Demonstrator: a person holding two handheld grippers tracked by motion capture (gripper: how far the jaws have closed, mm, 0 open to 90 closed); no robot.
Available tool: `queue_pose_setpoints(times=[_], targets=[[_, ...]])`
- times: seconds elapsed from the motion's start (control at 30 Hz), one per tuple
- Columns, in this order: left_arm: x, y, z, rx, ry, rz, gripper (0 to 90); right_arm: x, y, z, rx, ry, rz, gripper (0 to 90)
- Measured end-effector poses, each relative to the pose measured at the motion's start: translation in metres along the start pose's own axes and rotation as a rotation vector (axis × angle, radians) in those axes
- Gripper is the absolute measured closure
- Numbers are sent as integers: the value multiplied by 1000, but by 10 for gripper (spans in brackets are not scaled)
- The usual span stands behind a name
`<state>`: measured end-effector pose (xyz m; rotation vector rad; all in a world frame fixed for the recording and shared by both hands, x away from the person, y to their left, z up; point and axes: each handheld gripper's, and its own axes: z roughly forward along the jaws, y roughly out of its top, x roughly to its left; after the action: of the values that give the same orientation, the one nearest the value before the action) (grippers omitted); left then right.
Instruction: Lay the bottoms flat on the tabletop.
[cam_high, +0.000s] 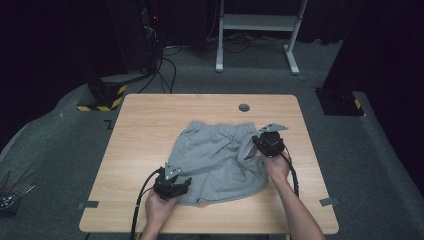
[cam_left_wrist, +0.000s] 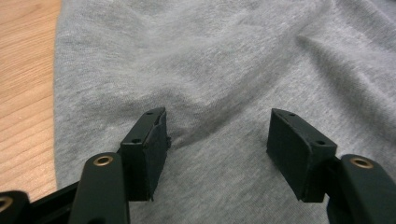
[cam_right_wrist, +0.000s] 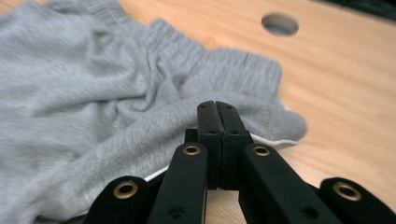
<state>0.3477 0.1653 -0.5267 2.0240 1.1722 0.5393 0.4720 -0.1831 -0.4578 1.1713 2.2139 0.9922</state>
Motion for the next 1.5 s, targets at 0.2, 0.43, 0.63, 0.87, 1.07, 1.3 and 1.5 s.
queue_pose_setpoints(times=[0.2, 0.43, 0.63, 0.87, 1.07, 1.3, 1.5], targets=[[0, 0, 0, 0, 1, -1, 381, -1, 2, -2, -26, -33, -34, 898], [0, 0, 0, 0, 0, -1, 380, -22, -23, 20, 123, -52, 118, 764], [0, 0, 0, 0, 1, 0, 380, -8, -34, -15, 61, -10, 84, 672], [0, 0, 0, 0, 3, 0, 379, 2, -63, 1, 152, 85, 52, 600], [0, 0, 0, 0, 3, -1, 379, 6, -77, -19, 183, 21, -33, 881], [0, 0, 0, 0, 6, -3, 379, 13, -113, -75, 171, -22, 4, 881], [-1, 0, 0, 0, 7, -4, 379, 14, -122, -97, 30, -14, 65, 651]])
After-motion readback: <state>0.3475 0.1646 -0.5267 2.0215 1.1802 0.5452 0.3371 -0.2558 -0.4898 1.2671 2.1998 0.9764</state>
